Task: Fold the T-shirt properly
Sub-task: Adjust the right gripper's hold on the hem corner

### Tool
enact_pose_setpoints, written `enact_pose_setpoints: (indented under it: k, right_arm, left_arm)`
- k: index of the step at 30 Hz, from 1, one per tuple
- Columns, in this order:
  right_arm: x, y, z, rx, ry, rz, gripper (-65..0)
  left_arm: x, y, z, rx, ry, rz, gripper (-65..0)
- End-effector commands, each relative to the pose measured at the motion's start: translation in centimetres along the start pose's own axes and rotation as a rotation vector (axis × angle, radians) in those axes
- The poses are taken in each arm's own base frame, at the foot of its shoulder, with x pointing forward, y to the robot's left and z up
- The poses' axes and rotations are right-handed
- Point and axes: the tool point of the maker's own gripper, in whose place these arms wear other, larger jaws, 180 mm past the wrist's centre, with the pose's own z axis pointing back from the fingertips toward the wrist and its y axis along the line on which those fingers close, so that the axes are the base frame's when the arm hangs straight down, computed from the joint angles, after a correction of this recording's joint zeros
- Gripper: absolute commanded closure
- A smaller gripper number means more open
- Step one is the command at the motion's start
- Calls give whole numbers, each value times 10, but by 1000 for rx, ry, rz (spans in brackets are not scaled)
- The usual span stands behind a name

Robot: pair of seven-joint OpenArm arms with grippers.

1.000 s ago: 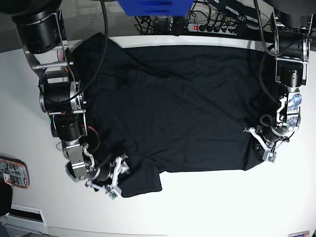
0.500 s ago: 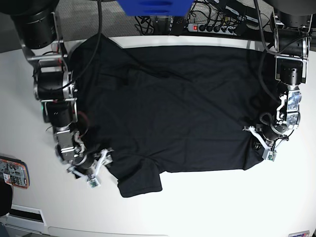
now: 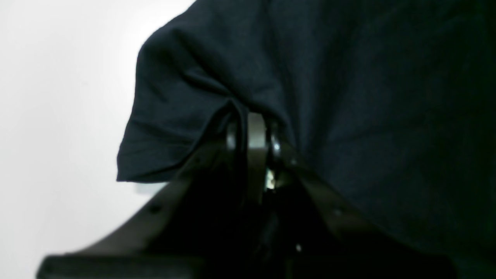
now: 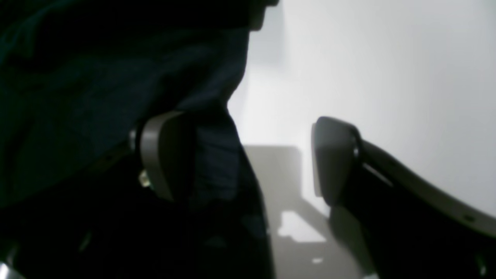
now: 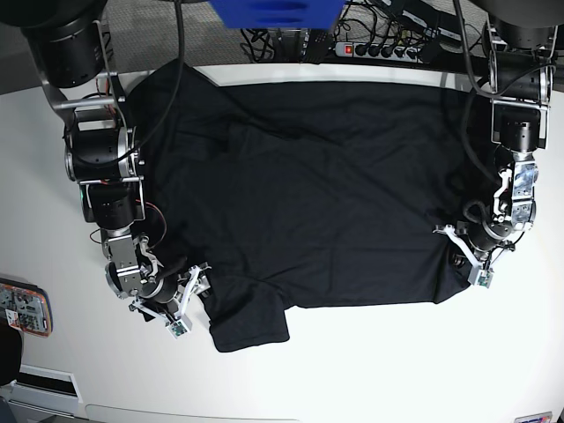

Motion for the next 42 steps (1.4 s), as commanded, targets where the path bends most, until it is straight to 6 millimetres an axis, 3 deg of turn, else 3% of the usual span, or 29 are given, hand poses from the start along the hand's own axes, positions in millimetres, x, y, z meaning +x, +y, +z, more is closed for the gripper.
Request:
enact_pose_setpoints:
  k: [1,18,27,32,42]
  right_arm:
    - [20,-13,6,-29,-24,16,-478]
    - [18,-16,7,-33,9,7,-478]
    - [88,-43,43,-135,-88,66,-478]
    - [89,-39,41,-130,-81,89,-478]
    - [109,9,25,-48,-118,89,-478]
  left_arm:
    - [-6,4,2,6,46,-25,0]
    - [-6,4,2,6,46,-25,0]
    - [-5,4,2,4,44,-24,0]
    - [-5,4,2,4,44,-24,0]
    - [-6,2,1,1,47,-24,0]
